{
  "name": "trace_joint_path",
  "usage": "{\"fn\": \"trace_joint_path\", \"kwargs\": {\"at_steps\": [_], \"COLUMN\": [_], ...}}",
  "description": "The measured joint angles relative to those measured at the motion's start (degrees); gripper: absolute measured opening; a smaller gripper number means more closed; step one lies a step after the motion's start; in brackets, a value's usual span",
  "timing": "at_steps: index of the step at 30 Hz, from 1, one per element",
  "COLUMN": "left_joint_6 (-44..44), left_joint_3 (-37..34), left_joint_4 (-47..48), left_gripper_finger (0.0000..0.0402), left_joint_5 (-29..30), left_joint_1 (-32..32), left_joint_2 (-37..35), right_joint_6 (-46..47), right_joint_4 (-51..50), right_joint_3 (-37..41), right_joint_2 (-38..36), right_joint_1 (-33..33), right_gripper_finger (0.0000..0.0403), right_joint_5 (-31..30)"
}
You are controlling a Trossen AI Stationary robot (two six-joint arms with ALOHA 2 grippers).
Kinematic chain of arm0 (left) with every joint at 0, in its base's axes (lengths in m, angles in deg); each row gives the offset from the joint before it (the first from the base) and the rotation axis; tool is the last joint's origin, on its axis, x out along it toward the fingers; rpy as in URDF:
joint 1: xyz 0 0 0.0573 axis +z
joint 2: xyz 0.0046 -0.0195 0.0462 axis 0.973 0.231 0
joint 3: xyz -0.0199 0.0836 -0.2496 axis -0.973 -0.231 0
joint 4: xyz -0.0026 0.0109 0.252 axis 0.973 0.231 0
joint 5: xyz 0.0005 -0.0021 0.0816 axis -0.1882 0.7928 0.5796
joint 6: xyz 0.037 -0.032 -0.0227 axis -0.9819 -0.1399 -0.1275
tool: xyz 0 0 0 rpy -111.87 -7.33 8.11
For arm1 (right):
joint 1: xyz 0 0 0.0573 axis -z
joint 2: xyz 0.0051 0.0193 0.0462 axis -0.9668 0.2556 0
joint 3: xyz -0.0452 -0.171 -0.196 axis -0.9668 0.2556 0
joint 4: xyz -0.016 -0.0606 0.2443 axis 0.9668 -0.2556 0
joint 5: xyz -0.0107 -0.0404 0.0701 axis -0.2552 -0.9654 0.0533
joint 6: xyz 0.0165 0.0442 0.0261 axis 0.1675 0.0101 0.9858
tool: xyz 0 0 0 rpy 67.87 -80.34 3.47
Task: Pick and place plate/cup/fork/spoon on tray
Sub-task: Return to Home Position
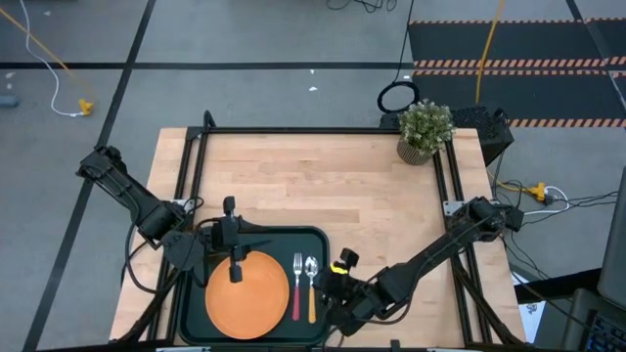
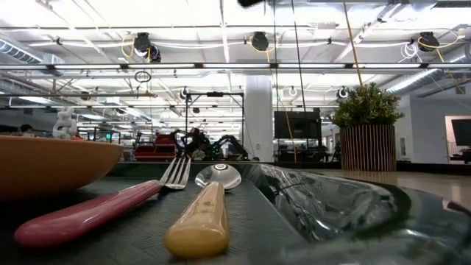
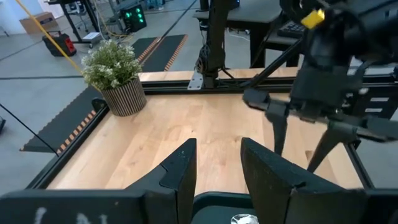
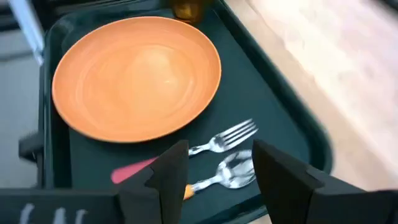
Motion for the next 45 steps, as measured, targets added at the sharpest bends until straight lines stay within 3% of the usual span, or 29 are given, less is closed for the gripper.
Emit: {"fn": "trace_joint_path", "kwargs": {"at_steps": [5, 13, 16, 20, 26, 30, 39, 45], "left_joint_6": [-0.8, -6.9, -7.9, -11.5, -17.3, -22.0, -25.5, -24.8], "left_joint_3": [0.0, 0.0, 0.0, 0.0, 0.0, -1.9, -10.3, -18.9], "left_joint_4": [0.0, 0.5, 0.5, 0.5, -0.1, -4.5, -11.2, -15.3], "left_gripper_finger": [0.0129, 0.0129, 0.0123, 0.0084, 0.0007, 0.0011, 0.0014, 0.0004], "left_joint_5": [0.0, -0.7, -2.2, -6.1, -12.4, -15.9, -26.7, -32.5], "left_joint_1": [0.0, 0.0, 0.4, 1.9, 6.0, 10.6, 25.0, 32.7], "left_joint_2": [0.0, -0.7, -1.5, -1.7, -1.7, -1.8, -6.8, -12.6], "right_joint_6": [-14.1, -31.8, -34.7, -37.1, -39.9, -46.3, -55.6, -58.1], "right_joint_4": [-0.4, -1.2, -1.3, 0.2, 8.1, 17.4, 36.0, 42.5], "right_joint_3": [0.0, 0.0, 0.1, 3.6, 15.6, 25.8, 48.2, 61.0], "right_joint_2": [-2.2, -5.2, -6.6, -10.4, -19.2, -26.8, -47.5, -60.1], "right_joint_1": [0.0, 0.1, 0.8, 2.2, 4.1, 5.2, 9.9, 11.1], "right_gripper_finger": [0.0131, 0.0015, 0.0008, 0.0008, 0.0003, 0.0001, 0.0, 0.0], "right_joint_5": [-0.1, -6.8, -8.9, -9.0, -8.7, -8.3, 3.6, 3.5]}}
